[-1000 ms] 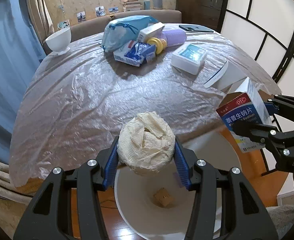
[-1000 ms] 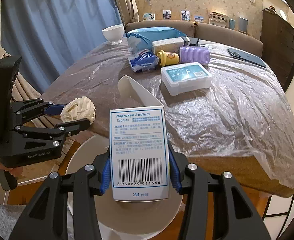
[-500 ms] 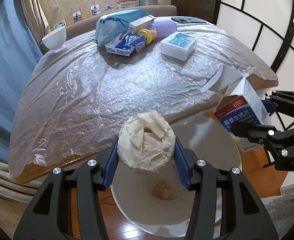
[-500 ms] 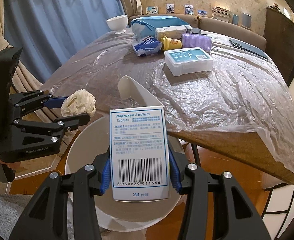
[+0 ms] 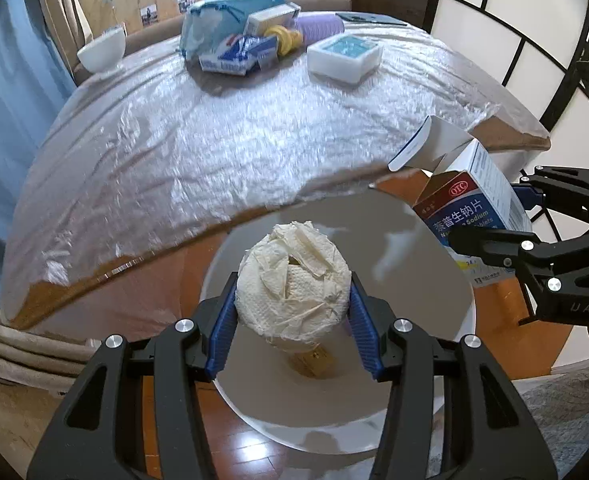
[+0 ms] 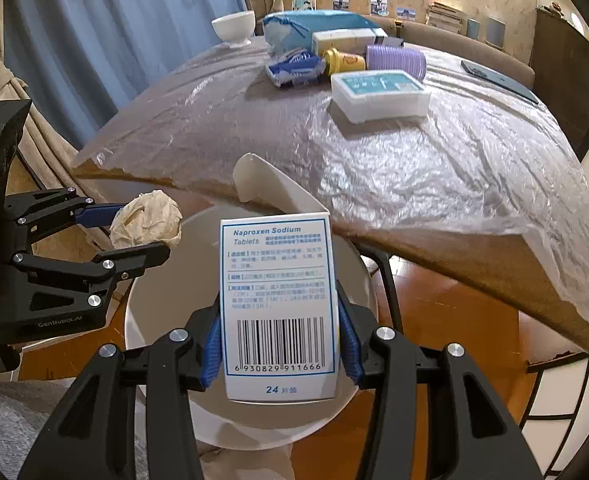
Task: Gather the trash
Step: 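Carry the tissue and Naproxen box down over the white bin with both tools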
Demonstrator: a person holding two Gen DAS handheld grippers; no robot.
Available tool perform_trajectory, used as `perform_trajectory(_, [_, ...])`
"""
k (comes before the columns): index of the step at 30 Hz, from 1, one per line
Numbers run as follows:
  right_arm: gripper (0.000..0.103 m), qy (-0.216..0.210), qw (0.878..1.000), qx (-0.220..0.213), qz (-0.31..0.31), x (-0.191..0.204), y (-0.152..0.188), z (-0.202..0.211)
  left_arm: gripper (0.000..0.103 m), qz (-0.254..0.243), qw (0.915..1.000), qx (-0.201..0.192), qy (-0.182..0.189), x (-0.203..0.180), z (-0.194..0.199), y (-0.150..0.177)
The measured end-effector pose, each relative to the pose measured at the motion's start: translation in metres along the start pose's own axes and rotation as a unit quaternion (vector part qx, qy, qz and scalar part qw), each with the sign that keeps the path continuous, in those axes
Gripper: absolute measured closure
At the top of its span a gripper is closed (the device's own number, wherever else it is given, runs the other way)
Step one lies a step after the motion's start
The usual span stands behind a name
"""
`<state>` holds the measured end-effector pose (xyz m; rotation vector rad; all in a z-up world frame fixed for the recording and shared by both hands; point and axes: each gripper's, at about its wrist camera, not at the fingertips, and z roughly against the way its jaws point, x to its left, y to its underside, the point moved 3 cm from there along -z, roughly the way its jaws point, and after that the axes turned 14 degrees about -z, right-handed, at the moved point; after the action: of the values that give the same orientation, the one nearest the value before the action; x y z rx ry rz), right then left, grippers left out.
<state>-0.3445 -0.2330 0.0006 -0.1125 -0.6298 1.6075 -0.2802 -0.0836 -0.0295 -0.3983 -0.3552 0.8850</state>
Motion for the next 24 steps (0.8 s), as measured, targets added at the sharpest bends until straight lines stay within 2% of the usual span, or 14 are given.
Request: perform_trajectory(24, [0.057,0.022,0.998,0.065,0.012,-0.007,0.024,-0.04,0.051,0.019,0.9989,0.041,0.007,0.003,-0.036,0.024])
